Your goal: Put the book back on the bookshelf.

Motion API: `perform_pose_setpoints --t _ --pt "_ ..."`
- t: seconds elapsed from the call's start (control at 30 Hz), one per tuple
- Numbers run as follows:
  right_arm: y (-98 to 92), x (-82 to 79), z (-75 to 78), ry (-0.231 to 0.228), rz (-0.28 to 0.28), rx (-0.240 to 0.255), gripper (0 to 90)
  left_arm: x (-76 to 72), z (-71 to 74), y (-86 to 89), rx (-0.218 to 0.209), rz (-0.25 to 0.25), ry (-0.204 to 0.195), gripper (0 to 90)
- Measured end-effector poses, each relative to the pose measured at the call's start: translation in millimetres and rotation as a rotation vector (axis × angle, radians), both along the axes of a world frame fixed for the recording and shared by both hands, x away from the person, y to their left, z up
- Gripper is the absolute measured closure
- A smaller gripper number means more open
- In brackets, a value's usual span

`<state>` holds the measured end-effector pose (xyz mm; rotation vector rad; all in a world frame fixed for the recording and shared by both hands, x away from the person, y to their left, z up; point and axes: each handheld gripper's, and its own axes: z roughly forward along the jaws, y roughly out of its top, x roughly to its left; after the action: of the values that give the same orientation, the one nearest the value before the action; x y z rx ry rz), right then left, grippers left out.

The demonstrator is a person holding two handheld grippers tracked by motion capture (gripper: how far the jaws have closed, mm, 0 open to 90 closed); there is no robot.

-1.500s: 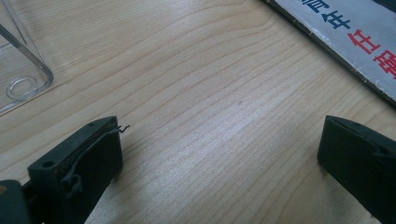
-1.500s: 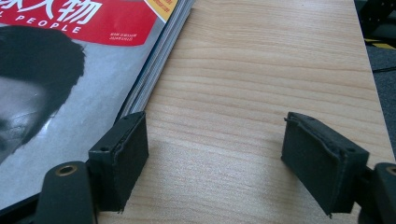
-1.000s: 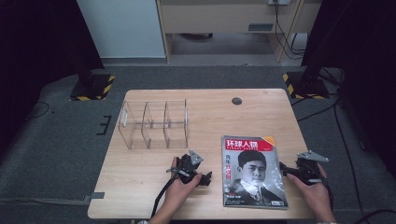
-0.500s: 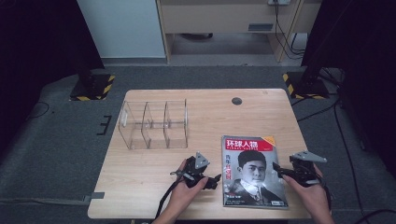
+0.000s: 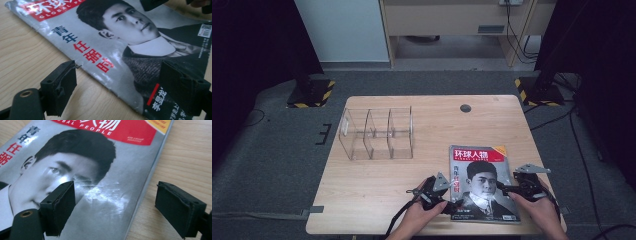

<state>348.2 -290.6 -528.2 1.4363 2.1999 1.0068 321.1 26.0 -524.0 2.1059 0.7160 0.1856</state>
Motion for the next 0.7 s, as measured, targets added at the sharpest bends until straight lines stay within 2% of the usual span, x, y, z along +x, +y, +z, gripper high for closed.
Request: perform_pose_setpoints --t 0.13,0.17,0.27,0.37,0.43,0.57,0.63,0.67,0.7 --pt "1.6 0.4 -3.6 0.002 0.020 -0.023 15.3 -1.9 0.9 -3.3 -0.021 -0.031 -0.002 14.5" --pt "2.5 0.2 -3.9 0.000 0.015 -0.019 15.3 -2.1 0.4 -4.4 -0.009 -0.034 -0.007 14.6" --pt "3.2 -0.2 -4.4 -0.005 0.022 -0.018 15.5 -0.2 -5.1 -7.7 -0.013 -0.064 0.051 17.3" --pt "5.0 -0.1 -4.9 -0.012 0.041 -0.023 16.2 -1.2 -8.6 -10.3 0.009 -0.066 0.030 15.8" --pt "5.8 -0.3 -4.9 -0.012 0.041 -0.024 16.2 -0.4 -9.0 -9.9 0.003 -0.065 0.039 15.7" --pt "6.0 -0.4 -4.3 -0.011 0.036 -0.026 18.3 -1.1 -8.3 -9.7 -0.001 -0.063 0.031 15.4" --pt "5.6 0.0 -3.1 -0.009 0.029 -0.027 21.9 -2.6 -3.4 -9.4 -0.044 -0.071 0.034 18.6" --pt "5.7 -0.4 -2.3 -0.008 0.031 -0.028 23.6 -3.9 -1.2 -10.6 -0.046 -0.073 0.024 18.3" --pt "5.6 -0.6 -1.7 -0.012 0.041 -0.029 23.9 -4.7 -0.5 -12.4 -0.025 -0.075 0.009 17.5"
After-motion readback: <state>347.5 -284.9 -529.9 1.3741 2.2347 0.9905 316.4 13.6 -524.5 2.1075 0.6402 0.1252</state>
